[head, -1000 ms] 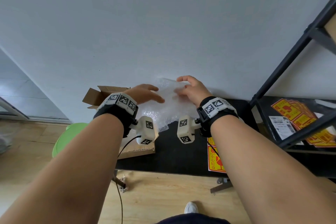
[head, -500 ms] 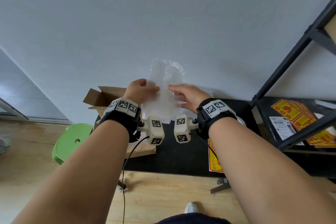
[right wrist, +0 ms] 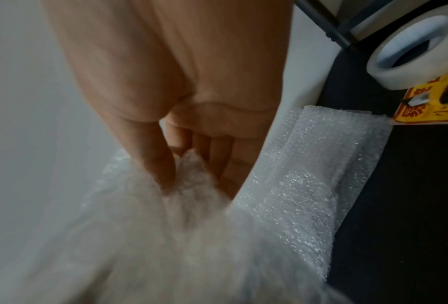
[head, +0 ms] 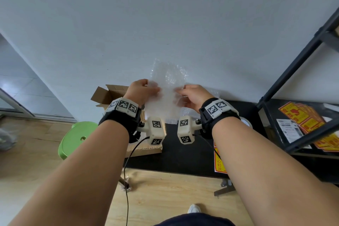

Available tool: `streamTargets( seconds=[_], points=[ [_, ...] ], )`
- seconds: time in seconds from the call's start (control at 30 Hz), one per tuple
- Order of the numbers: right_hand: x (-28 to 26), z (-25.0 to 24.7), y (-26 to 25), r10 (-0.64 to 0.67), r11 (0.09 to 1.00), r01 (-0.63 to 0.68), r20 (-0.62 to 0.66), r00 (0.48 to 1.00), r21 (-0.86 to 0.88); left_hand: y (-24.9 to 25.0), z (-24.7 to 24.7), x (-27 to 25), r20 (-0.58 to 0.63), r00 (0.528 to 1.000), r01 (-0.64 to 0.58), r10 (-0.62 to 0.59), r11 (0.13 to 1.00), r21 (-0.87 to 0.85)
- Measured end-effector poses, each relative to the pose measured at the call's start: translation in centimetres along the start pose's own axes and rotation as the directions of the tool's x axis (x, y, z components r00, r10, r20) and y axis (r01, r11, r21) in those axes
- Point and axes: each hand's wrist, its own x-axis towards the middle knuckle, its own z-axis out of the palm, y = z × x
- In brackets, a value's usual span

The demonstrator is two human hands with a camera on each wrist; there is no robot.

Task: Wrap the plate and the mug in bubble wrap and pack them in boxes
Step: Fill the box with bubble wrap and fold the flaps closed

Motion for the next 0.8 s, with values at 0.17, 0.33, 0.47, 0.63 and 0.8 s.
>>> streamTargets(
  seconds=[0.17,0.33,0.47,0.63,0.8],
  points=[
    [0.2,0.2,0.5,-0.053,0.998,0.055,-0.109,0.993,0.009,-0.2,-0.8,-0.5,0.140,0.986,0.096,-0.087,0.994,-0.053],
    [-0.1,1.3,0.2,-0.078,0.994,0.086,-0.125,0.989,0.064,-0.7,-1.3,-0.8,0.105,0.988,0.125,-0.111,0.983,-0.138],
    [-0.7,2.4,-0.6,-0.189,0.982,0.183,-0.143,0.972,-0.053,-0.7,-2.0,-1.5,0.244,0.925,0.358,-0.291,0.882,-0.306],
    [-2.4,4.1,-0.9,-0.271,0.915,0.219,-0.111,0.956,-0.339,-1.1,-4.2,-2.0,0.373,0.884,0.387,-0.282,0.890,-0.243],
    [-2.3,6.2,0.1,-0.156,0.964,0.129,-0.102,0.983,-0.232,-2.1,-6.2,-2.0,0.096,0.977,0.199,-0.188,0.973,-0.119]
  ],
)
